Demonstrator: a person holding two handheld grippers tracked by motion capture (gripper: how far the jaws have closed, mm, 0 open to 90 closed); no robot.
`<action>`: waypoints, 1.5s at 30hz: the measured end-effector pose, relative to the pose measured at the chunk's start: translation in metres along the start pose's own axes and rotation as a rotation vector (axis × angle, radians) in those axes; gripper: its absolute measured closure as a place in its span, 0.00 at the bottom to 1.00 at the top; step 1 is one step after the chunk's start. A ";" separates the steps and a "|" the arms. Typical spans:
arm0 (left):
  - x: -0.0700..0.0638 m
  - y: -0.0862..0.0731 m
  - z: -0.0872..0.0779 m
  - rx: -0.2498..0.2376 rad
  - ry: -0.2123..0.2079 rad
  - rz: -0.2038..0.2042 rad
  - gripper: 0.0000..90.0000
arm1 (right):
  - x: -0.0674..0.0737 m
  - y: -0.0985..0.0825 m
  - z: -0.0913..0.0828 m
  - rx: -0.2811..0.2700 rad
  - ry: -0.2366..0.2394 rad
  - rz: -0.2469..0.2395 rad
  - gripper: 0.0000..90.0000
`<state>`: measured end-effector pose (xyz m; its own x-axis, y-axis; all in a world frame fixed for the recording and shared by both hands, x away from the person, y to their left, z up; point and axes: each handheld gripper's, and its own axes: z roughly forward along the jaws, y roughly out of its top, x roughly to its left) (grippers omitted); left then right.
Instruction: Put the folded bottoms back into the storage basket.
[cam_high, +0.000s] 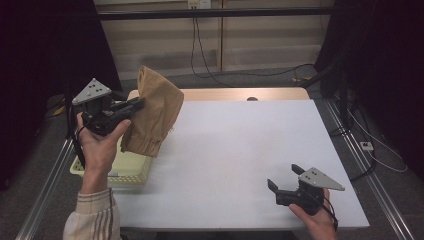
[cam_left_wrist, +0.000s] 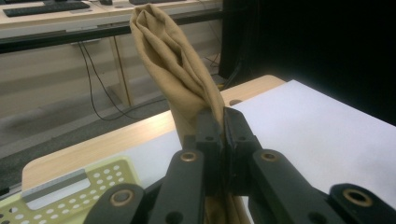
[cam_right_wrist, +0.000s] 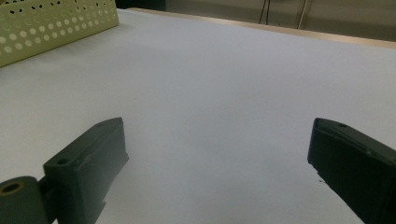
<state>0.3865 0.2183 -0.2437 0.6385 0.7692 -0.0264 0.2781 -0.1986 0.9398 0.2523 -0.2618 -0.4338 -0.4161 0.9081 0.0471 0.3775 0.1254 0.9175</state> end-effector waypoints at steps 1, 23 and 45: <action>0.001 -0.001 -0.001 0.005 0.003 -0.001 0.96 | 0.000 0.000 0.000 0.001 0.001 0.002 0.05; 0.019 -0.008 -0.017 -0.004 0.054 -0.030 0.96 | 0.001 0.000 0.000 0.000 0.004 0.004 0.05; 0.043 -0.017 -0.040 -0.016 0.102 -0.084 0.96 | 0.001 0.000 0.000 0.001 0.012 -0.006 0.05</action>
<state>0.3804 0.2792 -0.2469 0.5371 0.8405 -0.0709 0.3156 -0.1223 0.9410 0.2517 -0.2608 -0.4337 -0.4282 0.9025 0.0459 0.3757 0.1315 0.9174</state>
